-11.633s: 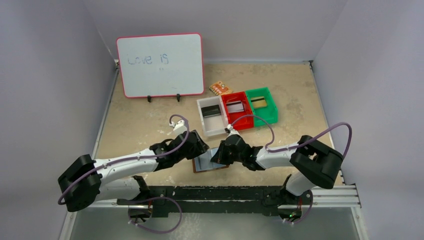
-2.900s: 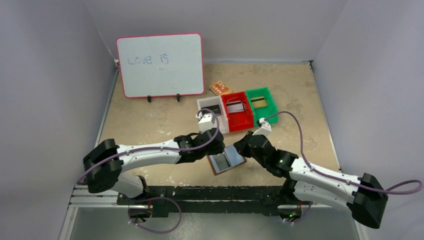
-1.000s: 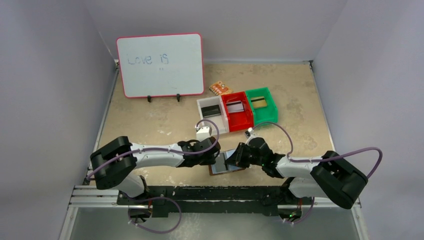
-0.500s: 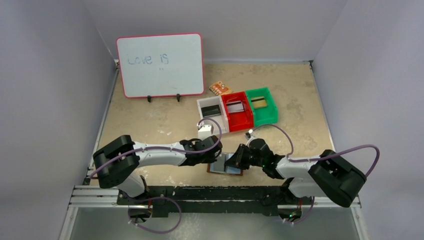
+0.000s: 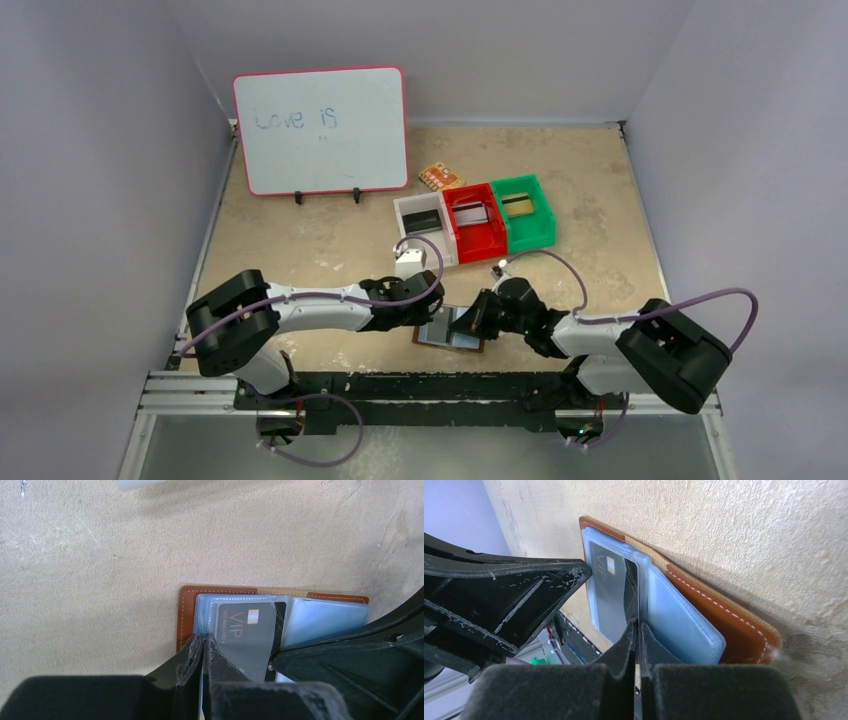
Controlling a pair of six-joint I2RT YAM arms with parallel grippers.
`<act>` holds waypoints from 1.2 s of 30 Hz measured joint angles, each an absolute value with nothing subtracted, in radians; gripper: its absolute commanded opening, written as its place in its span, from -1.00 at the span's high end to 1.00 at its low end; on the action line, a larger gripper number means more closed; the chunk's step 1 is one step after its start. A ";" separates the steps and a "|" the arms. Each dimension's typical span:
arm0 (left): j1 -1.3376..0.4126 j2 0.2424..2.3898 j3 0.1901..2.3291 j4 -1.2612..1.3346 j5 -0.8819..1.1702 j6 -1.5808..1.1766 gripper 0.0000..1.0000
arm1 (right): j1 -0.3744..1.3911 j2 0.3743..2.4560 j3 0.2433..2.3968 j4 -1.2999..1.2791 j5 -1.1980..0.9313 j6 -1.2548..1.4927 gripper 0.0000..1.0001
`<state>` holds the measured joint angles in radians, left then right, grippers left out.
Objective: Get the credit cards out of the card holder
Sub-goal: Remove the credit card from the card holder.
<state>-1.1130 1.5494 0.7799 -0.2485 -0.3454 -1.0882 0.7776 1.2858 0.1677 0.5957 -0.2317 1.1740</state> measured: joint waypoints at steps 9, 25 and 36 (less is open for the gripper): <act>-1.114 1.547 0.780 -0.252 -0.347 -1.091 0.78 | 0.778 1.196 0.168 0.499 -0.172 1.197 1.00; -1.121 1.487 0.780 -0.223 -0.307 -1.095 0.47 | 0.778 1.190 0.165 0.485 -0.159 1.212 0.56; -1.122 1.554 0.784 -0.224 -0.274 -1.079 0.70 | 0.778 1.214 0.163 0.521 -0.155 1.211 0.79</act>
<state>-1.1225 1.5536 0.7837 -0.2245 -0.2745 -1.0790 0.7780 1.2140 0.1627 0.5205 -0.1551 1.2114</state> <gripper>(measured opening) 0.190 0.199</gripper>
